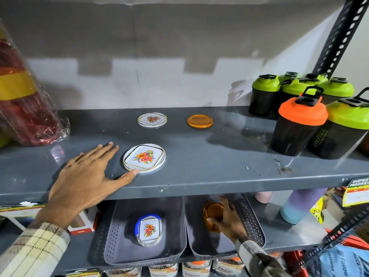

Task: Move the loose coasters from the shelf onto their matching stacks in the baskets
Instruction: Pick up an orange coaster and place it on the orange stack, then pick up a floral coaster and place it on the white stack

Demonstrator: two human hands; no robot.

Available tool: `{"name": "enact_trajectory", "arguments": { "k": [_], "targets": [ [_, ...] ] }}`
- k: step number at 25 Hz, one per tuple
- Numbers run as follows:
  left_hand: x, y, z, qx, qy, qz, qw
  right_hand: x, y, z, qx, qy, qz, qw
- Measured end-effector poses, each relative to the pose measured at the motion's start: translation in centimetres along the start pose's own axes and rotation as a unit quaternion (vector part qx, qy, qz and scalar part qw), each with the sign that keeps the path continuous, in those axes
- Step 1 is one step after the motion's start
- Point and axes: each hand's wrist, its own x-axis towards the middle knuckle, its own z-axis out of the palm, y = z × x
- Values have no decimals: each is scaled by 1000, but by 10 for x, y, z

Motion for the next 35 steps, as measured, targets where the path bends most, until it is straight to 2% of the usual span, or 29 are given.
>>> {"name": "enact_trajectory", "arguments": {
  "k": [6,13,17,20,22,27,31,35],
  "targets": [
    [-1,1,-2,1,0,-4,1000,-16,-8,-9,-34,8,-44,998],
    [-2,3,-1,-1,-14,-10,1000,-61,-59,-63,-89,69,-177,978],
    [-5,5,0,-5,-16,-17,1000,-116,-83,-103,-70,112,-253,958],
    [-3,5,1,-8,-17,-20,1000,-155,-106,-131,-61,165,-296,939],
    [-3,5,2,-9,-20,-21,1000,-167,-127,-148,-48,220,-339,914],
    [-4,6,0,-6,-21,-28,999,-159,-186,-171,-41,295,-418,858],
    [-5,9,-4,-15,-12,-30,999,-131,-236,-167,-32,283,-433,855],
    [-6,10,-6,-20,-4,-33,999,-96,-278,-142,-56,201,-423,882]
  ]
}}
